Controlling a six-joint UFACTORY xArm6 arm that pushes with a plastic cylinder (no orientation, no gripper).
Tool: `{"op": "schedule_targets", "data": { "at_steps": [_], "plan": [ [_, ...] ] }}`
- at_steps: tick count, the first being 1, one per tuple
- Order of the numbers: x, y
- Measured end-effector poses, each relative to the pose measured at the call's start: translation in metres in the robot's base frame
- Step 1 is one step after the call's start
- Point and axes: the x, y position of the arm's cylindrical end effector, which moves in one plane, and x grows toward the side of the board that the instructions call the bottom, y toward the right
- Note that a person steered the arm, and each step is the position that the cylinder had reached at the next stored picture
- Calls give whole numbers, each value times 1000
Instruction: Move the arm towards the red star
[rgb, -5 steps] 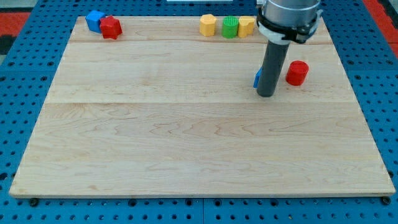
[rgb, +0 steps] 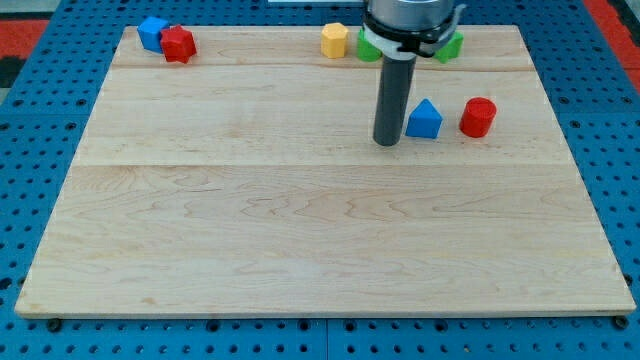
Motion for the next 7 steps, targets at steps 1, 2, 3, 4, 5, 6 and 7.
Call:
{"op": "schedule_targets", "data": {
  "at_steps": [1, 2, 3, 4, 5, 6, 7],
  "plan": [
    [-25, -28],
    [-42, -42],
    [-47, -25],
    [-59, -12],
    [-59, 9],
    [-59, 25],
    [-52, 26]
  ]
}}
